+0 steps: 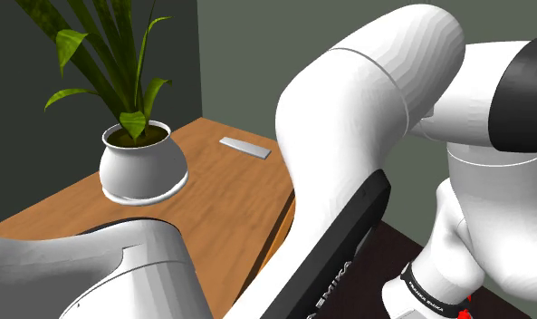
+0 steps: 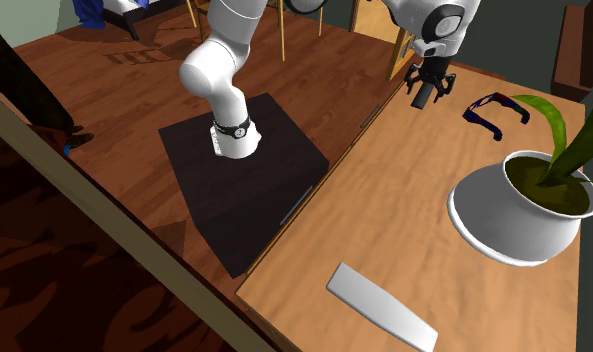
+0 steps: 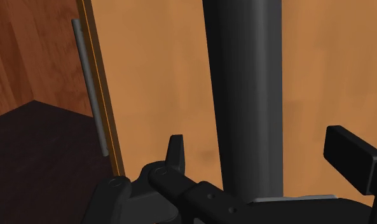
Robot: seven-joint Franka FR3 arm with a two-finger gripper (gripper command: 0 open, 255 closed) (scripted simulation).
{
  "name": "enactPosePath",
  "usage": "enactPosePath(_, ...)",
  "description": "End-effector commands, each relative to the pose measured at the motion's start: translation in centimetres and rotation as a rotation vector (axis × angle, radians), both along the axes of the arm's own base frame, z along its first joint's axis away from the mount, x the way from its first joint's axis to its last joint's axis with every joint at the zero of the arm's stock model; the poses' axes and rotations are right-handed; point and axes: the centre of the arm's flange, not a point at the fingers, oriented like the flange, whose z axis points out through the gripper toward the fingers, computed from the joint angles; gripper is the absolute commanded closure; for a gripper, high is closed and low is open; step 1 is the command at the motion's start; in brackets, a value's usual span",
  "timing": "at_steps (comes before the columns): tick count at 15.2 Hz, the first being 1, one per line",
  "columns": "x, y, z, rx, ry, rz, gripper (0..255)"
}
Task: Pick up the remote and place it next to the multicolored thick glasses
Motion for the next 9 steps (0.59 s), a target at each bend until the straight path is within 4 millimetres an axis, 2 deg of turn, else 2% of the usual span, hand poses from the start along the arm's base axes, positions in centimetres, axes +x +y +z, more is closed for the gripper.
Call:
enactPosePath(1,0.00,0.00,-0.01,0.000,0.000,0.000,0)
enactPosePath(2,0.00,0.00,0.00,0.000,0.000,0.000,0)
enactPosePath(3,0.00,0.00,0.00,0.000,0.000,0.000,255)
enactPosePath(9,0.14,0.06,-0.05,0.000,0.000,0.000,255)
